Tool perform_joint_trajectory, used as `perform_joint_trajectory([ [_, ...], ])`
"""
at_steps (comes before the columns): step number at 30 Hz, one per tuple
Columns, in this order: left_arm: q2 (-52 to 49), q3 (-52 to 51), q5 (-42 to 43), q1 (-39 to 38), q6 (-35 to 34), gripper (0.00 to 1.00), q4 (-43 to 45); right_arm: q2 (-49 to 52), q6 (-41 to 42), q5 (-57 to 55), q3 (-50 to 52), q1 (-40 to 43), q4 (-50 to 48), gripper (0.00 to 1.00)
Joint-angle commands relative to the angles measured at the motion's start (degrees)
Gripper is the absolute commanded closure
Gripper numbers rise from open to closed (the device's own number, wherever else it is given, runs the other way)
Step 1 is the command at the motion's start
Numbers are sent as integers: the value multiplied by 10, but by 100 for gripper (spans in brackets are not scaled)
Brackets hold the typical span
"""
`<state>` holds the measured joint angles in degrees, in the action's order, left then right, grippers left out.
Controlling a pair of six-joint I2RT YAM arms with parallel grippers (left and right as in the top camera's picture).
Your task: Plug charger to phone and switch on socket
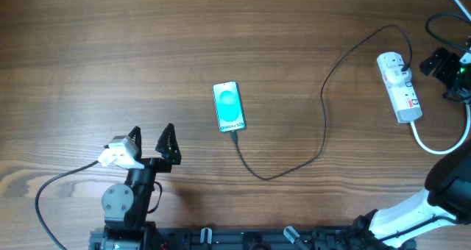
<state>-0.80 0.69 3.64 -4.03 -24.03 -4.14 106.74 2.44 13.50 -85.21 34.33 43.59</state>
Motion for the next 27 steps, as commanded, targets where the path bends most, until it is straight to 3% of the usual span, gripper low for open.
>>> perform_joint_trajectory([
  [1,5,-4,-10,3,13,0,-2,7,-8,5,2,0,-3,0],
  [7,5,-4,-10,3,13,0,-2,2,-8,5,2,0,-7,0],
  [13,5,-4,-10,3,13,0,-2,-81,-8,5,2,-13,-7,0],
  [20,5,-4,-10,3,13,0,-2,-197,-8,5,2,-100,-7,1],
  [27,5,-4,-10,3,13,0,-2,-234,-8,5,2,-222,-7,0],
])
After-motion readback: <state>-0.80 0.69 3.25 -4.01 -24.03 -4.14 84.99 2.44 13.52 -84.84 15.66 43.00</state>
